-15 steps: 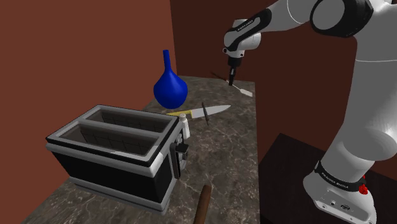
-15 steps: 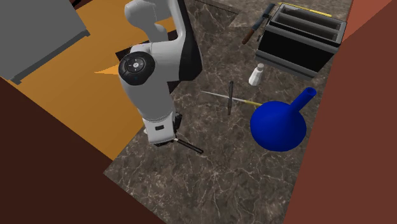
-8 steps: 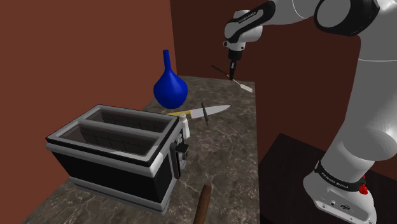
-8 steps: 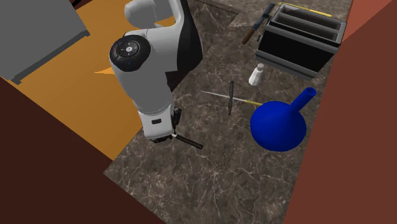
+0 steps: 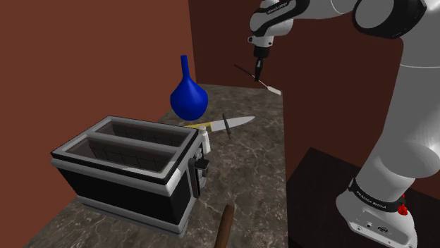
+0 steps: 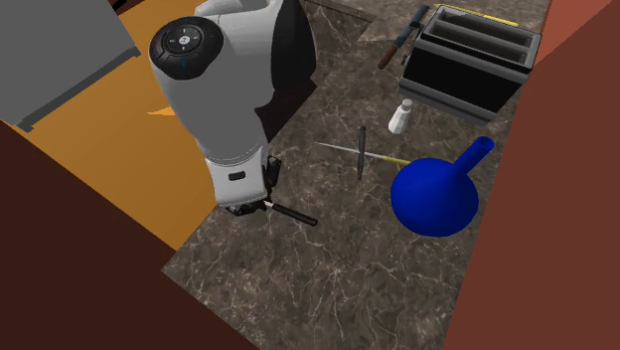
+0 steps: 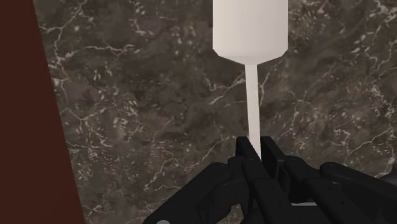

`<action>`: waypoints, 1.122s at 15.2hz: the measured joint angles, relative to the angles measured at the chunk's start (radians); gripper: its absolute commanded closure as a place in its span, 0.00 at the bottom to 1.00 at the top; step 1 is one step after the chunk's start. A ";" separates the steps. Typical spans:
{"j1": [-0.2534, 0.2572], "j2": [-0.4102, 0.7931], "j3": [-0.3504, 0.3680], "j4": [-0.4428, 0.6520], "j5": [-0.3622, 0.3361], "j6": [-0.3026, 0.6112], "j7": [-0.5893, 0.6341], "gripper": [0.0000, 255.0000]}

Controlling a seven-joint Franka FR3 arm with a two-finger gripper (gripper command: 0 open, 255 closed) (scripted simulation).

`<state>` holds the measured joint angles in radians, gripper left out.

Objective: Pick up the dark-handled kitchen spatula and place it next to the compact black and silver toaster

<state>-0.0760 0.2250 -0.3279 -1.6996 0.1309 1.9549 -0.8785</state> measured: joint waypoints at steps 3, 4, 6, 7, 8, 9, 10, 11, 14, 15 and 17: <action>0.000 -0.008 -0.001 0.032 -0.004 -0.039 0.005 1.00; 0.000 -0.009 -0.002 0.045 -0.005 -0.052 0.006 1.00; 0.001 -0.014 -0.001 0.063 -0.008 -0.076 0.011 1.00; -0.001 -0.012 -0.002 0.082 -0.008 -0.093 0.010 1.00; -0.001 -0.013 -0.003 0.093 -0.008 -0.105 0.010 1.00; -0.001 -0.017 -0.003 0.100 -0.010 -0.116 0.011 1.00; -0.001 -0.017 -0.003 0.114 -0.010 -0.130 0.014 1.00; -0.001 -0.016 -0.003 0.128 -0.010 -0.142 0.015 1.00; -0.004 -0.015 -0.004 0.172 -0.011 -0.185 0.017 1.00; -0.004 -0.017 -0.005 0.183 -0.012 -0.198 0.018 1.00; -0.007 -0.010 -0.005 0.220 -0.010 -0.228 0.018 1.00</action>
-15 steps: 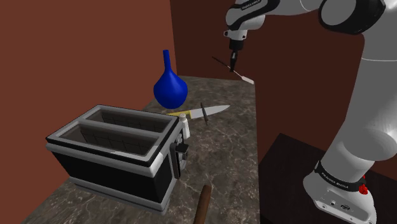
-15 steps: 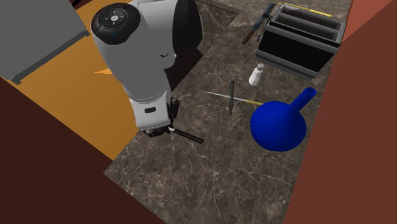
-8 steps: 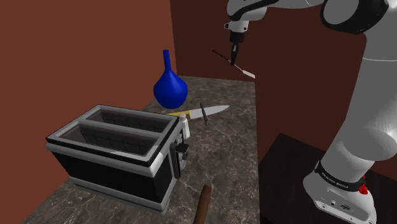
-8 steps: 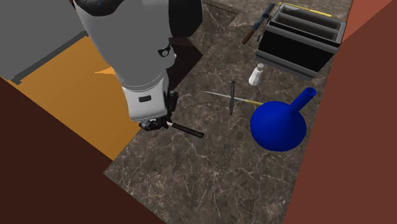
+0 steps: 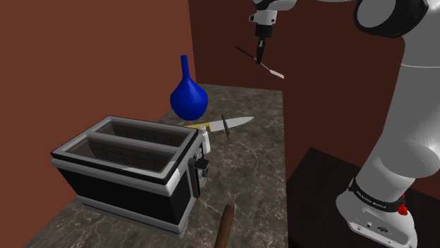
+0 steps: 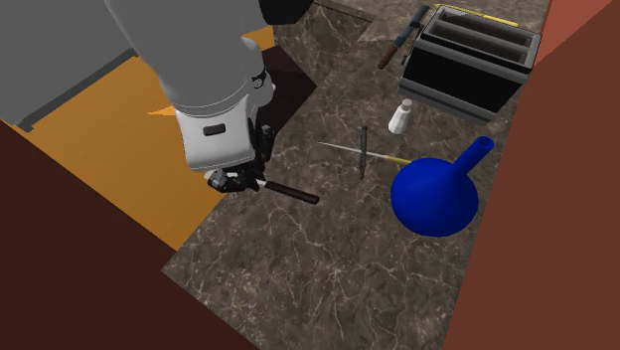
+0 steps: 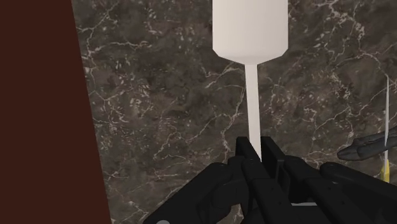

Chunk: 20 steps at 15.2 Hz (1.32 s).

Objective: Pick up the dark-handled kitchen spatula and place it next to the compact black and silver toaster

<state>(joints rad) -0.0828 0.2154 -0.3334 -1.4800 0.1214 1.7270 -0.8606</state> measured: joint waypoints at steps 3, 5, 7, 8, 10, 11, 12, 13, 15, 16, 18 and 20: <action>-0.004 0.008 -0.001 0.051 0.002 -0.043 0.001 1.00; -0.007 0.018 -0.002 0.092 0.005 -0.074 0.001 1.00; -0.009 0.024 -0.002 0.125 0.007 -0.103 0.003 1.00; -0.012 0.028 -0.003 0.145 0.009 -0.118 0.002 1.00; -0.014 0.032 -0.003 0.178 0.010 -0.147 0.003 1.00; -0.016 0.036 -0.004 0.192 0.012 -0.157 0.002 1.00; -0.009 0.026 -0.001 0.183 0.007 -0.157 0.011 1.00; 0.003 0.004 0.003 0.158 -0.001 -0.153 0.025 1.00; 0.036 -0.060 0.015 0.080 -0.024 -0.133 0.064 1.00; 0.054 -0.098 0.024 0.031 -0.039 -0.120 0.088 1.00; 0.083 -0.166 0.043 -0.050 -0.062 -0.100 0.132 1.00; 0.104 -0.238 0.061 -0.143 -0.084 -0.075 0.170 1.00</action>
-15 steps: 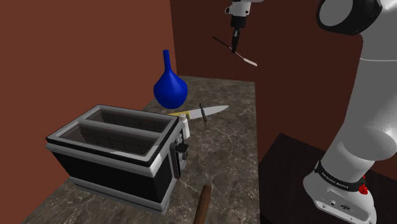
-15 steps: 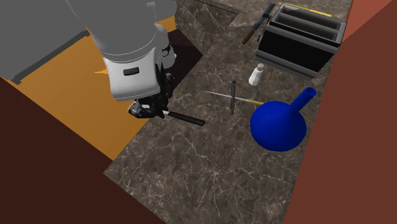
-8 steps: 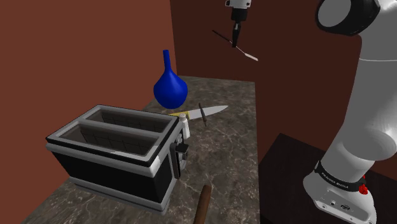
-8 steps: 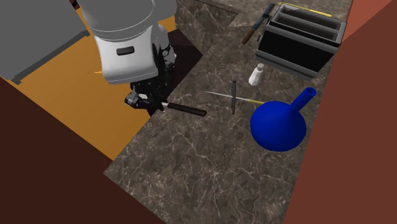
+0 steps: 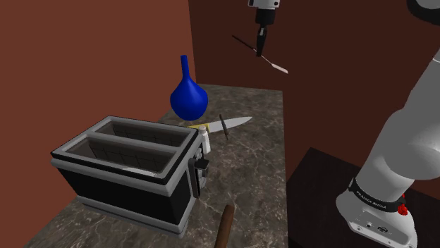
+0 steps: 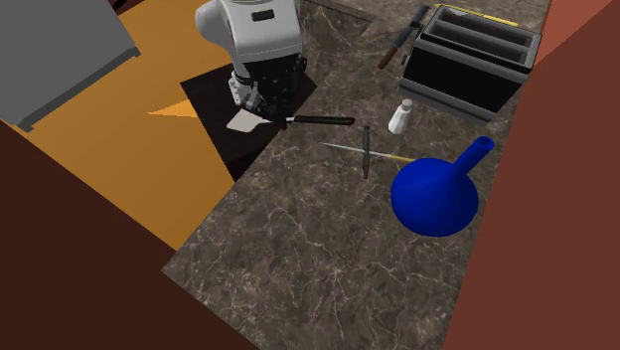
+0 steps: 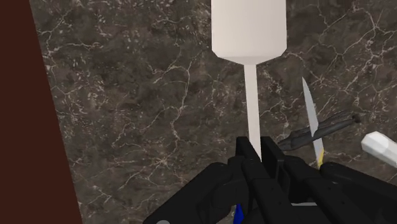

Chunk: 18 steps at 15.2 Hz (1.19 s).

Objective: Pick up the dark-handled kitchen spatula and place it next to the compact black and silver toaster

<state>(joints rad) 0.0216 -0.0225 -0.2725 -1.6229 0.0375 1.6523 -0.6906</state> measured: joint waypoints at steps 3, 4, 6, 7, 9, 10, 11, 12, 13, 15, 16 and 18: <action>0.033 -0.091 0.040 -0.102 -0.024 0.017 0.074 1.00; 0.044 -0.119 0.056 -0.137 -0.030 0.024 0.101 1.00; 0.060 -0.166 0.083 -0.189 -0.037 0.031 0.146 1.00; 0.069 -0.193 0.098 -0.218 -0.041 0.033 0.172 1.00; 0.085 -0.234 0.128 -0.258 -0.043 0.034 0.218 1.00; 0.094 -0.254 0.144 -0.279 -0.043 0.036 0.243 1.00; 0.102 -0.270 0.160 -0.291 -0.042 0.031 0.267 1.00; 0.108 -0.295 0.175 -0.319 -0.041 0.035 0.288 1.00; 0.117 -0.315 0.192 -0.343 -0.039 0.039 0.314 1.00; 0.132 -0.342 0.224 -0.364 -0.033 0.033 0.359 1.00; 0.141 -0.359 0.243 -0.376 -0.028 0.029 0.386 1.00; 0.155 -0.384 0.272 -0.403 -0.020 0.031 0.427 1.00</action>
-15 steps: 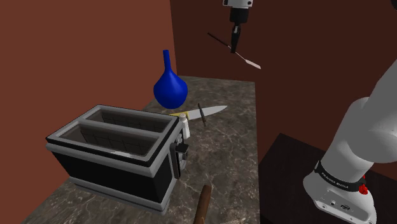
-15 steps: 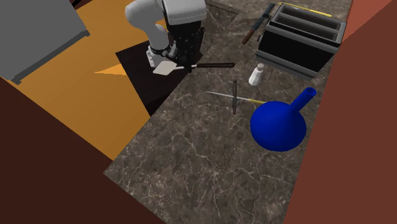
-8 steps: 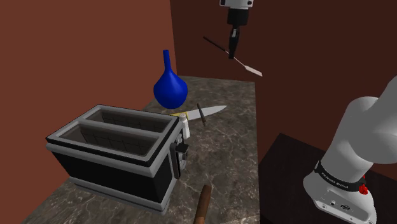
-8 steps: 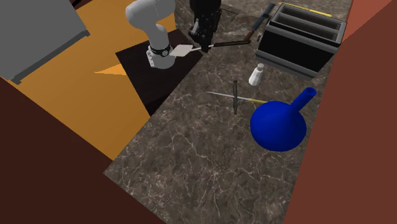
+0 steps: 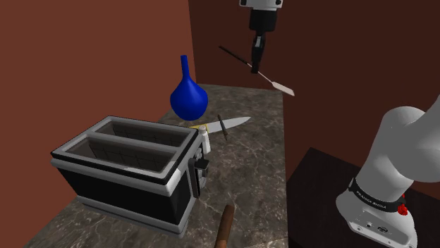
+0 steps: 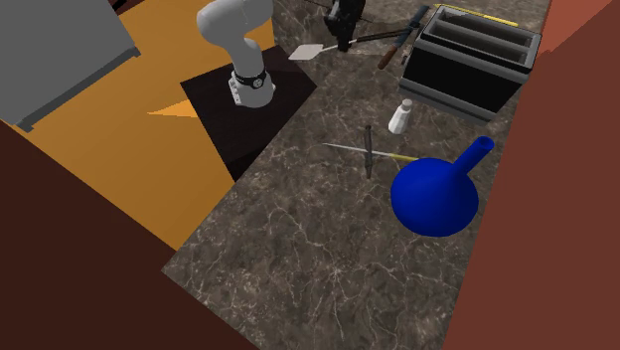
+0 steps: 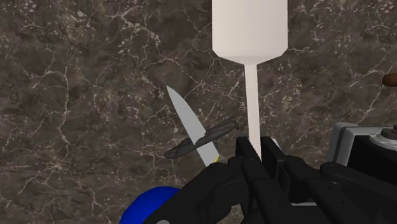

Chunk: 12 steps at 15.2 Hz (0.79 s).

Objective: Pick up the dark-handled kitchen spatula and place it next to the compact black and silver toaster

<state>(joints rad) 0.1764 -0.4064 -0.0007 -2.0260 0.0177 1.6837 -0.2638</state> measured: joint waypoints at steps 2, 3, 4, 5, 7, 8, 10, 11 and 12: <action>0.017 -0.012 0.035 -0.015 0.011 0.005 0.048 1.00; 0.025 -0.021 0.053 -0.019 0.017 -0.001 0.072 1.00; 0.033 -0.036 0.069 -0.027 0.024 -0.008 0.094 1.00; 0.041 -0.038 0.086 -0.023 0.029 -0.012 0.117 1.00; 0.057 -0.052 0.121 -0.036 0.043 -0.011 0.165 1.00; 0.066 -0.059 0.139 -0.045 0.050 -0.009 0.188 1.00; 0.082 -0.065 0.177 -0.040 0.064 -0.016 0.238 1.00; 0.091 -0.070 0.196 -0.044 0.071 -0.016 0.263 1.00; 0.097 -0.068 0.212 -0.039 0.077 -0.018 0.285 1.00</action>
<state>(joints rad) 0.2738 -0.4747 0.2113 -2.0648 0.0948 1.6656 0.0212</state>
